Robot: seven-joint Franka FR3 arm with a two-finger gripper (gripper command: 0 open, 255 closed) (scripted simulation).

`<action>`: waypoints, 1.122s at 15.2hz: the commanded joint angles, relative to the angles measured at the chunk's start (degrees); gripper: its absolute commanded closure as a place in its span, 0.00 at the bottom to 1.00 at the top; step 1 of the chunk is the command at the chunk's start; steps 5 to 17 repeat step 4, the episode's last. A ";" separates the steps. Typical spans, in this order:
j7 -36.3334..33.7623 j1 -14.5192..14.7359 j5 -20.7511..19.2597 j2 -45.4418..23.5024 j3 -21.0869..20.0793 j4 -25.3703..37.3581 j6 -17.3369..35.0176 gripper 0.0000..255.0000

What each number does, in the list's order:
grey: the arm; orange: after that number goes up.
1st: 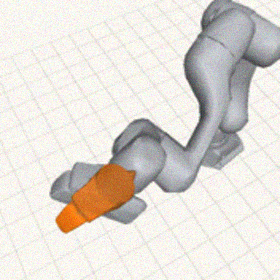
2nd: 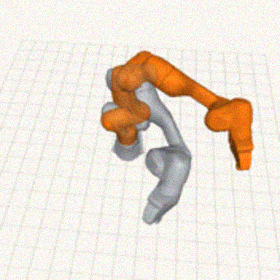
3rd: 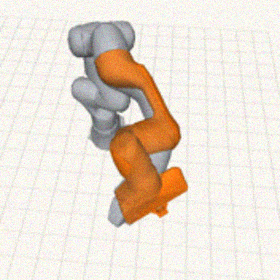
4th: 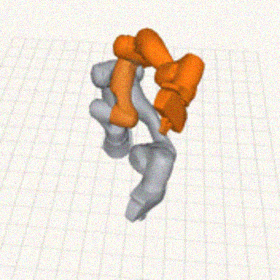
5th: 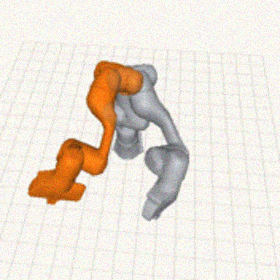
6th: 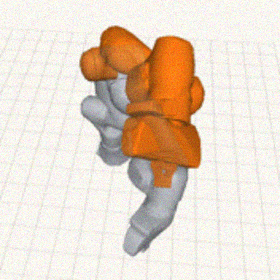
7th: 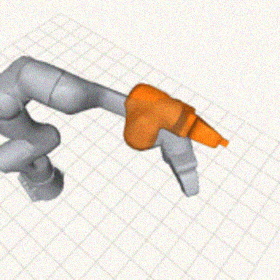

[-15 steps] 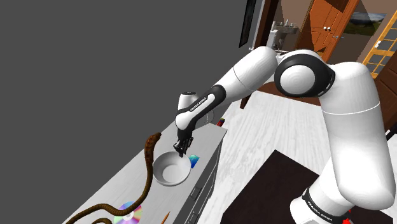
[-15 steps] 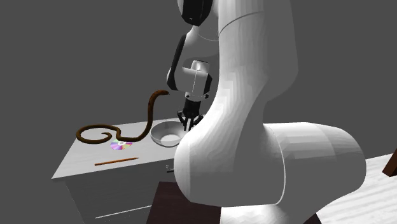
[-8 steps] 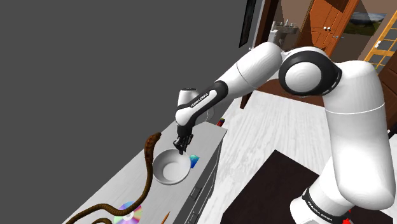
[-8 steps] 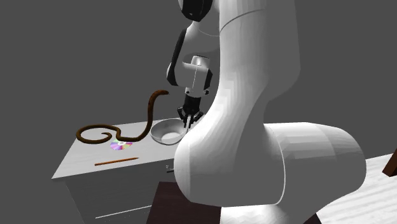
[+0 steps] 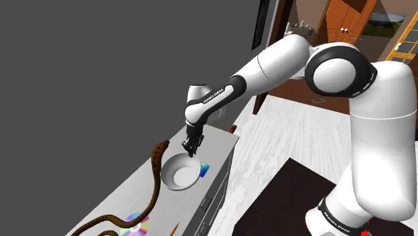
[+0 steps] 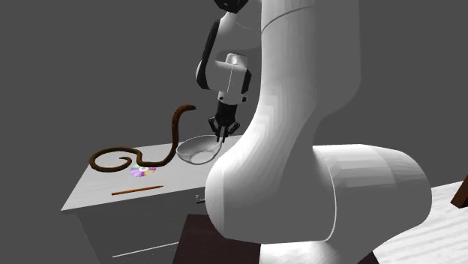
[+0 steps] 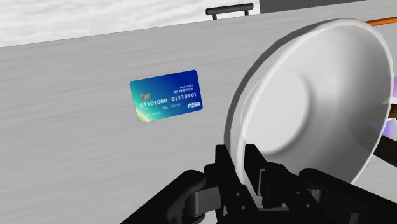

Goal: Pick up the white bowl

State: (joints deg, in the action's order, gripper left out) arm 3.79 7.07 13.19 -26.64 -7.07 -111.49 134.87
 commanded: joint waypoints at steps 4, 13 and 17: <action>-0.47 0.00 -0.13 1.73 0.02 0.21 -1.87 1.00; -0.47 0.00 -0.13 1.73 0.02 0.21 -1.87 1.00; -0.47 0.00 -0.13 1.73 0.02 0.21 -1.87 1.00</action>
